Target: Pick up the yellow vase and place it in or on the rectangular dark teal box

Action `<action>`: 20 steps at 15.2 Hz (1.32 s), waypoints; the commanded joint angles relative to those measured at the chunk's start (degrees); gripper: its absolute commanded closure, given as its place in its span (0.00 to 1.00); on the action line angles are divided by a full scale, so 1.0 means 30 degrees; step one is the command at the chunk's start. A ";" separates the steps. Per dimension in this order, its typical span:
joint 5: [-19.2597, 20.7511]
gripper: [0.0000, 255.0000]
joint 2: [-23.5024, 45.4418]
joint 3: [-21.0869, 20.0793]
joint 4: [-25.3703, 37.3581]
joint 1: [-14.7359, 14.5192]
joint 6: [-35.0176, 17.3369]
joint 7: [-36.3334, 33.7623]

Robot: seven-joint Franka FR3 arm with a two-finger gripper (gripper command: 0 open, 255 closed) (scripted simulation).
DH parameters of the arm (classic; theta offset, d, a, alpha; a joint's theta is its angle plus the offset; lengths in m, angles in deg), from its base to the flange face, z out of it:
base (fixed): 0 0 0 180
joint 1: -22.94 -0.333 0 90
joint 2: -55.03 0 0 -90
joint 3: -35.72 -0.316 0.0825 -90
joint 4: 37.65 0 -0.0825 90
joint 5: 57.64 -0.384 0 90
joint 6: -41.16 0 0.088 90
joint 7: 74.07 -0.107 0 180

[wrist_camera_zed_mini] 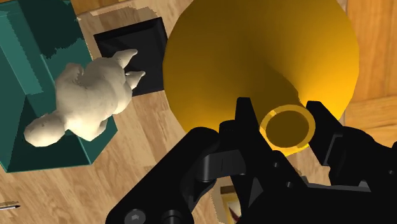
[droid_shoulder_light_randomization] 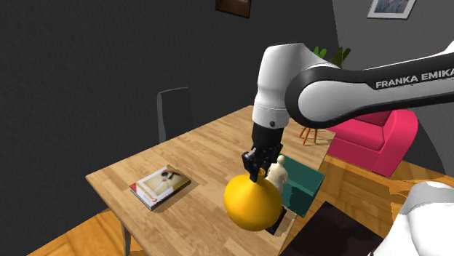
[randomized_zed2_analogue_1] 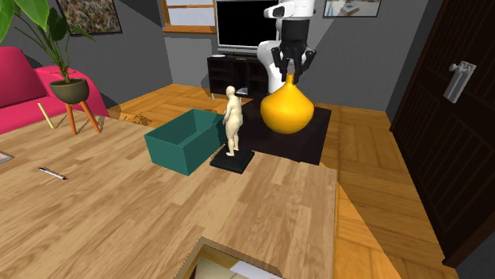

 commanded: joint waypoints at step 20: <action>0.3415 1.00 0.0303 0.7221 0.2682 0.3894 0.2705 0.9289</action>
